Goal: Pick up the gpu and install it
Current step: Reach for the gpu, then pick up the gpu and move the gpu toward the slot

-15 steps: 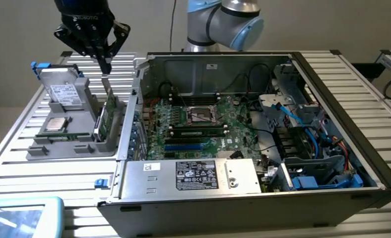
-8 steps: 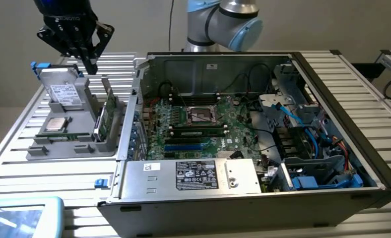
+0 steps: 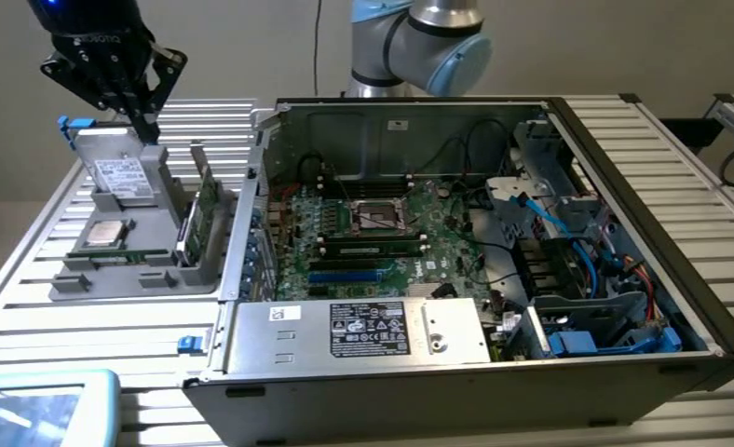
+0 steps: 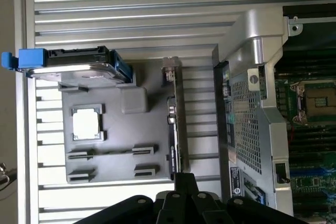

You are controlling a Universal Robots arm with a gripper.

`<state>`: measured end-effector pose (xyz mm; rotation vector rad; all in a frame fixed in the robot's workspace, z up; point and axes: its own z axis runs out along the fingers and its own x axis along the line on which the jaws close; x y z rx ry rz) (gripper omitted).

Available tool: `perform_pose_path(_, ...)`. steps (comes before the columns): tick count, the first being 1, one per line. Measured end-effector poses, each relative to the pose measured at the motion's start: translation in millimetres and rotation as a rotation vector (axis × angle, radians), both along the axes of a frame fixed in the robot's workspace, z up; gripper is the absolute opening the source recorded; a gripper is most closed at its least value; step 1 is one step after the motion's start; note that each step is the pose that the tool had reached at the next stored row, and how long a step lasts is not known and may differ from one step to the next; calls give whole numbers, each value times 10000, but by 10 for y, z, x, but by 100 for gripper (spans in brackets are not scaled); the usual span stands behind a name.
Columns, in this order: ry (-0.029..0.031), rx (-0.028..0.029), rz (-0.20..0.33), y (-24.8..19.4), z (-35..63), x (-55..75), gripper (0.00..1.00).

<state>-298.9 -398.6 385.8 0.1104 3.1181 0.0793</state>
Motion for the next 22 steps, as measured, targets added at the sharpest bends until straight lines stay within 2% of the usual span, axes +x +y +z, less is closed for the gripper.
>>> perform_pose_path(4, 0, 0, 0, 46, -3, -18, 11)
perform_pose_path(8, 0, -9, -1, 140, -4, -19, 11)
perform_pose_path(22, 2, -10, 23, 145, -4, -19, 11)
